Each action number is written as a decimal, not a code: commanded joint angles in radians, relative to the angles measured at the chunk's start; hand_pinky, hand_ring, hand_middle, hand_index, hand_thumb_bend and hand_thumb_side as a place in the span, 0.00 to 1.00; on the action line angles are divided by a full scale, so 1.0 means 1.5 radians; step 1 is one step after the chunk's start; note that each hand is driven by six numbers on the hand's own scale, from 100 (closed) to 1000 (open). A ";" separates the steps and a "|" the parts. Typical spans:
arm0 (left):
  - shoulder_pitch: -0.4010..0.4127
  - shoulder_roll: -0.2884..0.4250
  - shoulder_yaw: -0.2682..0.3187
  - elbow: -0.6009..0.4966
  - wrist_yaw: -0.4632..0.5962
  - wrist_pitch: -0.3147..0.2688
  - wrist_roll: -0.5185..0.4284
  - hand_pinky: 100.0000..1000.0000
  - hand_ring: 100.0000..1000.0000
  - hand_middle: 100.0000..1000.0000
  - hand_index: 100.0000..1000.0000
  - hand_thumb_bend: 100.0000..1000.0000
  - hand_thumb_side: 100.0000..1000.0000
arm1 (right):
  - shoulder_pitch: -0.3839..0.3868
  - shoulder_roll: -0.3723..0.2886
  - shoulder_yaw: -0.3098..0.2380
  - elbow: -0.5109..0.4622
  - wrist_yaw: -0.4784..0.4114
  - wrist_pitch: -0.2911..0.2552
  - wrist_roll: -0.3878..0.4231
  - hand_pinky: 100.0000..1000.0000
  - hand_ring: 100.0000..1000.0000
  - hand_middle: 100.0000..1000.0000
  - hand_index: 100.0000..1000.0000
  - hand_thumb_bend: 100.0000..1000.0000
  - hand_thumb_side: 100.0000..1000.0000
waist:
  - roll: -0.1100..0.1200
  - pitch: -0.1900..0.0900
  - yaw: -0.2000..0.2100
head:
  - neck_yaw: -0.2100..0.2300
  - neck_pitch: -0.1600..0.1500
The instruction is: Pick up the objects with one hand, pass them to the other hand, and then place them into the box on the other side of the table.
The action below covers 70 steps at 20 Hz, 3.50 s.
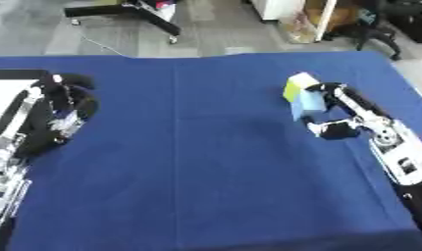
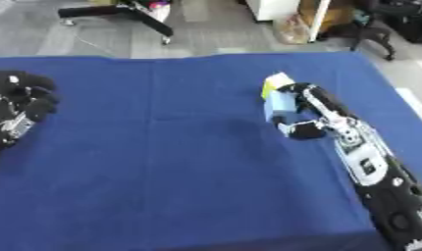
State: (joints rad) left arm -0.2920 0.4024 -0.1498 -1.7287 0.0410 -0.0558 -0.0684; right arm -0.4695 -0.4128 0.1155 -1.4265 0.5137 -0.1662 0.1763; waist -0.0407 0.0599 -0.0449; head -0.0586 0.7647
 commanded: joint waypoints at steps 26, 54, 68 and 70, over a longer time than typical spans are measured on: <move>-0.064 -0.040 -0.106 0.087 0.018 -0.004 -0.126 0.55 0.63 0.64 0.74 0.56 0.58 | -0.021 0.178 0.176 -0.311 -0.053 0.011 -0.071 0.53 0.53 0.47 0.59 0.21 0.08 | 0.003 0.001 -0.003 | 0.004 0.004; -0.120 -0.018 -0.173 0.026 0.171 0.048 -0.216 0.56 0.63 0.62 0.75 0.57 0.64 | -0.042 0.143 0.238 -0.301 -0.157 -0.038 -0.061 0.50 0.50 0.44 0.56 0.19 0.05 | 0.008 0.004 0.002 | -0.002 0.004; -0.135 -0.015 -0.201 0.023 0.185 0.067 -0.244 0.56 0.62 0.61 0.75 0.56 0.66 | -0.054 0.137 0.255 -0.262 -0.148 -0.071 -0.049 0.49 0.47 0.41 0.53 0.20 0.04 | 0.009 0.004 0.002 | -0.005 0.004; -0.137 -0.016 -0.203 0.024 0.188 0.069 -0.244 0.56 0.62 0.61 0.75 0.56 0.66 | -0.056 0.135 0.258 -0.260 -0.148 -0.075 -0.046 0.48 0.46 0.40 0.52 0.20 0.04 | 0.008 0.004 0.002 | -0.006 0.004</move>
State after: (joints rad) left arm -0.4658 0.3781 -0.4476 -1.6641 0.3163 0.0464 -0.4308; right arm -0.5376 -0.2022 0.4838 -1.8218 0.2778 -0.2732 0.1011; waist -0.0317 0.0751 -0.0417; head -0.0637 0.7648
